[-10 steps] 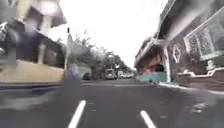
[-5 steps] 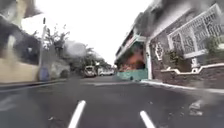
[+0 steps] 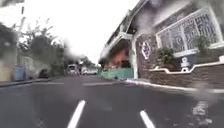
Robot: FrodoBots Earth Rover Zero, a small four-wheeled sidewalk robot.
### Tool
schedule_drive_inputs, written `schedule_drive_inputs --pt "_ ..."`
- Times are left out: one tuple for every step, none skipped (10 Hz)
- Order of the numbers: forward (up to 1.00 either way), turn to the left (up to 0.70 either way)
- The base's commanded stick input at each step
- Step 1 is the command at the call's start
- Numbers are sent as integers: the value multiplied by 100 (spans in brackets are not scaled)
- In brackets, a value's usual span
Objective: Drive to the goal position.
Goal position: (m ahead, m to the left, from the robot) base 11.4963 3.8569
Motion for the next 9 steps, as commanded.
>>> schedule_drive_inputs --pt "100 1" --pt "100 6" --pt "100 12" --pt "100 4" --pt "100 -13" --pt "100 -28" --pt "100 -35" --pt "100 -37" --pt "100 -38"
